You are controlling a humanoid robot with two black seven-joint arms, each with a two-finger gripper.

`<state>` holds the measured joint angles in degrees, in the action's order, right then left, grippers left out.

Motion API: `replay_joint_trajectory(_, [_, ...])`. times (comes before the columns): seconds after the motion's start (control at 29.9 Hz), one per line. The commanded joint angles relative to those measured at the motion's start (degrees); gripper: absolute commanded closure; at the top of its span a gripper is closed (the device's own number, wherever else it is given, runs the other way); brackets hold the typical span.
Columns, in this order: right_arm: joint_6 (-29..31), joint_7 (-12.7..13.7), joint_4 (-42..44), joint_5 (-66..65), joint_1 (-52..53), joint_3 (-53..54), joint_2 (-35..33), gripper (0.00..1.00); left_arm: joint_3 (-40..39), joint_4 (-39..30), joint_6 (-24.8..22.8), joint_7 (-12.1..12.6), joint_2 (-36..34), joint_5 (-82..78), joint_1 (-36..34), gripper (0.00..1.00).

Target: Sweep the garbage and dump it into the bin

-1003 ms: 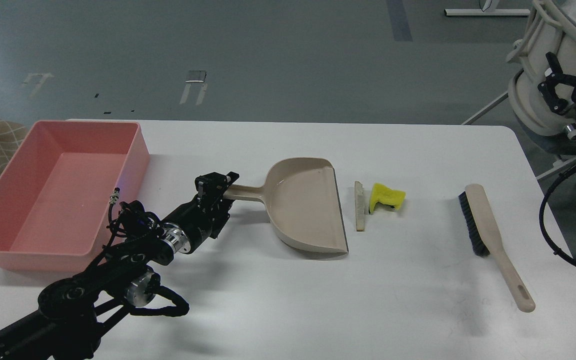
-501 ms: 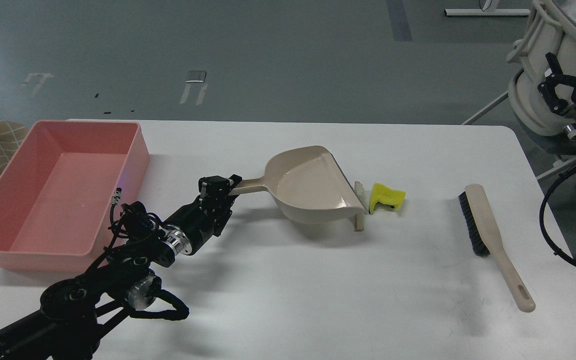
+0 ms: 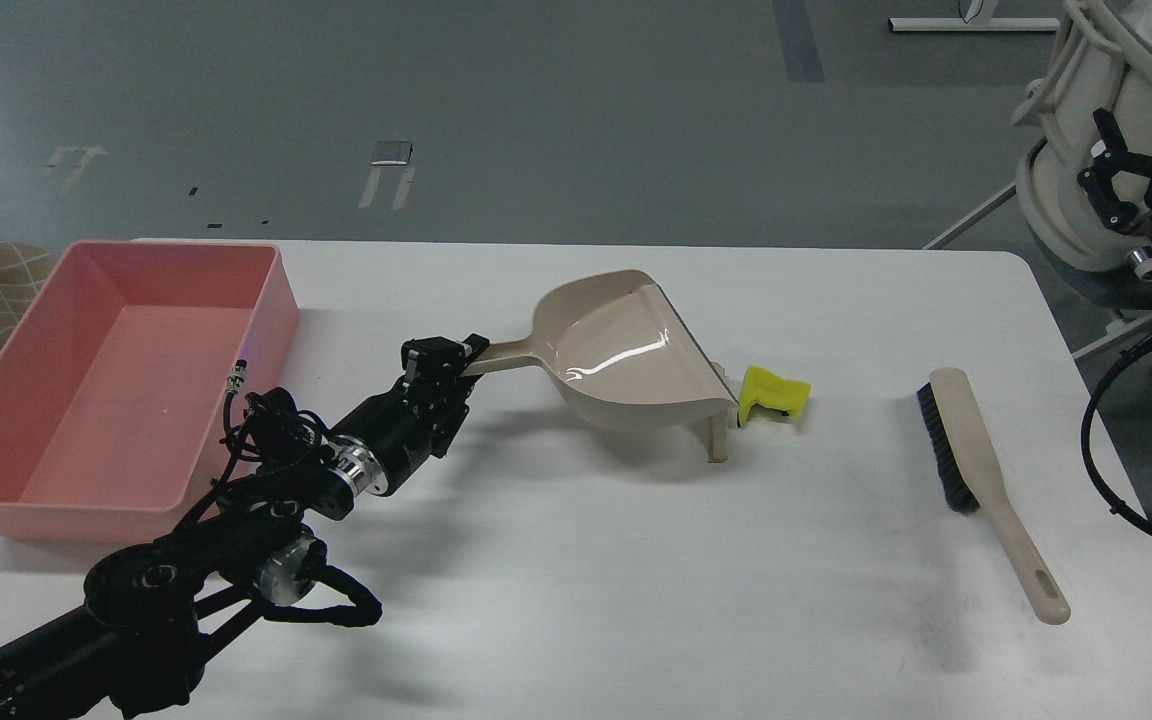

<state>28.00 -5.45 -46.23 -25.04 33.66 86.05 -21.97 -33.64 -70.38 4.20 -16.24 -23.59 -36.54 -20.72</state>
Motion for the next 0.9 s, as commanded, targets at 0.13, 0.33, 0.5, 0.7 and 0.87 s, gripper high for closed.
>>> replay_joint_trajectory(0.13, [0.0, -0.3, 0.2, 0.0, 0.0, 0.3, -1.1, 0.0, 0.1, -1.4, -1.8, -0.8, -4.5, -3.0, -0.6, 0.88])
replay_joint_trajectory(0.33, [0.0, -0.7, -0.5, -0.4, -0.3, 0.2, -3.9, 0.0, 0.1, -2.7, -4.8, -3.3, -8.9, -10.3, -0.7, 0.89])
replay_joint_trajectory(0.5, [0.0, -0.7, -0.4, -1.4, -1.1, -0.4, -7.5, 0.0, 1.0, -2.7, -4.9, -3.8, -9.6, -13.3, -0.2, 0.89])
replay_joint_trajectory(0.7, [0.0, -0.7, -0.6, -13.3, -4.3, -3.8, -13.8, 0.0, 2.8, -2.7, -4.7, -5.0, -9.2, -13.6, 0.2, 0.89])
replay_joint_trajectory(0.87, [0.0, -0.8, -3.3, -20.8, -5.0, -6.1, -15.7, 0.0, 2.8, -2.7, -4.4, -4.9, -8.8, -13.7, 0.5, 0.94])
